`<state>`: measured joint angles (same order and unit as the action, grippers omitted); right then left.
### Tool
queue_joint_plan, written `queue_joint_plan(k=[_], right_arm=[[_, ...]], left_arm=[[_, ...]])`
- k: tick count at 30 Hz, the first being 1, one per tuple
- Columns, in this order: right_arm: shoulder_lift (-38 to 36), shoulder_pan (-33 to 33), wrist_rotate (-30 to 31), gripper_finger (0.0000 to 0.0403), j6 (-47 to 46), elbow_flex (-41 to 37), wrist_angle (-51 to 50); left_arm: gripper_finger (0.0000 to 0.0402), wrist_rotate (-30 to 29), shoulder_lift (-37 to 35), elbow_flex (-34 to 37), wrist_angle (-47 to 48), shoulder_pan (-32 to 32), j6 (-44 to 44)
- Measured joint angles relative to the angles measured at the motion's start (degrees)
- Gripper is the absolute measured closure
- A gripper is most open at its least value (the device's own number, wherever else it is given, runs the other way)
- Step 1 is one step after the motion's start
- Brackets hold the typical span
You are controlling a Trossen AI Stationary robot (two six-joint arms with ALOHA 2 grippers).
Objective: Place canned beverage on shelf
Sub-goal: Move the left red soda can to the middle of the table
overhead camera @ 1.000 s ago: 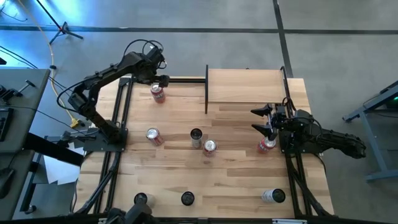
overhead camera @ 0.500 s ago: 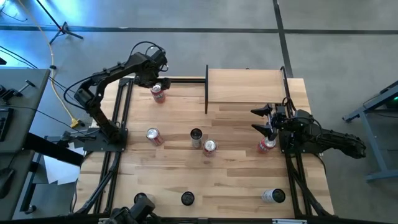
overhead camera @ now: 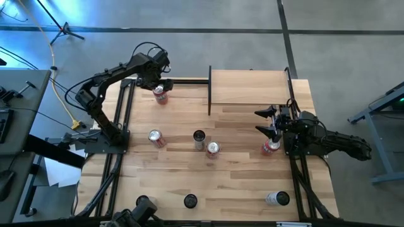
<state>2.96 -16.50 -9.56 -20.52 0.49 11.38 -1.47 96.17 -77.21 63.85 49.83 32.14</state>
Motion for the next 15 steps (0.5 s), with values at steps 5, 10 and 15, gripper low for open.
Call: queue_joint_plan(k=[5,10,15], right_arm=[[0.0,0.0,0.0,0.0004,0.0,0.0,0.0],[0.0,0.0,0.0,0.0004,0.0,0.0,0.0],[0.0,0.0,0.0,0.0004,0.0,0.0,0.0]], left_arm=[[0.0099,2.5,1.1,0.0,0.0,0.7,0.3],[0.0135,3.8,2.1,-0.3,0.0,0.8,0.3],[0.0155,4.2,2.2,-0.3,-0.1,0.8,0.7]])
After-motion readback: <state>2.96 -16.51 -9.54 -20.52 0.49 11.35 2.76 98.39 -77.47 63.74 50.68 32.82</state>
